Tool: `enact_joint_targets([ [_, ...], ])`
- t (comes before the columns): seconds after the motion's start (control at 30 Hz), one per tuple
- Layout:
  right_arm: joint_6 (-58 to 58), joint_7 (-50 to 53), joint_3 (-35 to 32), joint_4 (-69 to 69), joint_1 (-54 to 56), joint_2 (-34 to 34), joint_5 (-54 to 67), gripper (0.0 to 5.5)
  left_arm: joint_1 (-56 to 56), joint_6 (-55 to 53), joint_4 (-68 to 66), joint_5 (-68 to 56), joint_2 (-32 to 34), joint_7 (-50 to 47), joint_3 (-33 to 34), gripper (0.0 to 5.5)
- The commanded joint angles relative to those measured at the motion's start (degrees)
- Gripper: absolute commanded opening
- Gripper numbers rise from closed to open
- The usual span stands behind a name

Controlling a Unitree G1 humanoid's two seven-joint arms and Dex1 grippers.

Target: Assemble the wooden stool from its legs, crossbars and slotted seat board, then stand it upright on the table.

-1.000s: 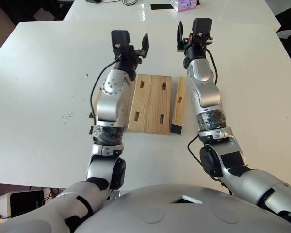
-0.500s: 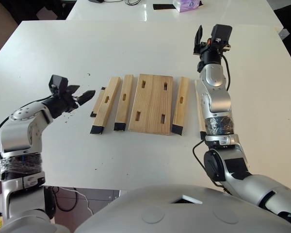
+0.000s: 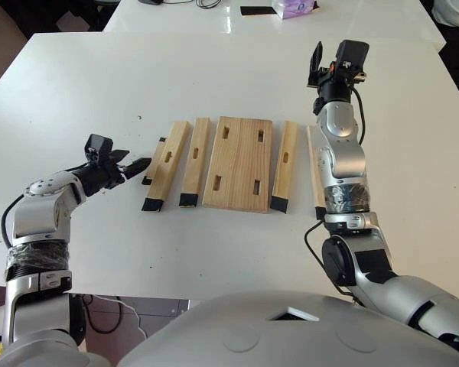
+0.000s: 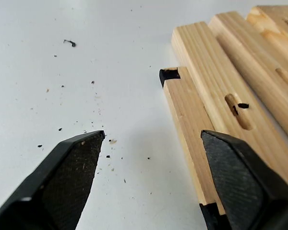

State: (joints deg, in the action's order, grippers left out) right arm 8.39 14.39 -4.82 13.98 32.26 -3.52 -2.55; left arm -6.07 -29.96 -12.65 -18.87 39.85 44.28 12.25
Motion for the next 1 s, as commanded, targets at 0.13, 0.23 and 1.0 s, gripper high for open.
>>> enact_joint_targets([
  [0.13, 0.3, 0.7, -0.3, -0.1, -0.5, 0.0, -0.1, 3.63, 0.1, 1.9, -0.8, 1.9, -0.1, 0.6, -2.2, 3.74],
  [0.23, 0.1, 0.9, -0.3, 0.1, -0.4, 0.0, -0.1, 3.63, 0.3, 2.1, -0.4, 1.9, -0.4, 0.7, -2.4, 3.74],
  [1.0, -0.5, 0.7, 0.2, 1.9, -0.5, -0.3, -0.2, 3.63, 4.1, 4.5, 4.7, 0.6, -2.3, 0.8, -3.0, 3.74],
])
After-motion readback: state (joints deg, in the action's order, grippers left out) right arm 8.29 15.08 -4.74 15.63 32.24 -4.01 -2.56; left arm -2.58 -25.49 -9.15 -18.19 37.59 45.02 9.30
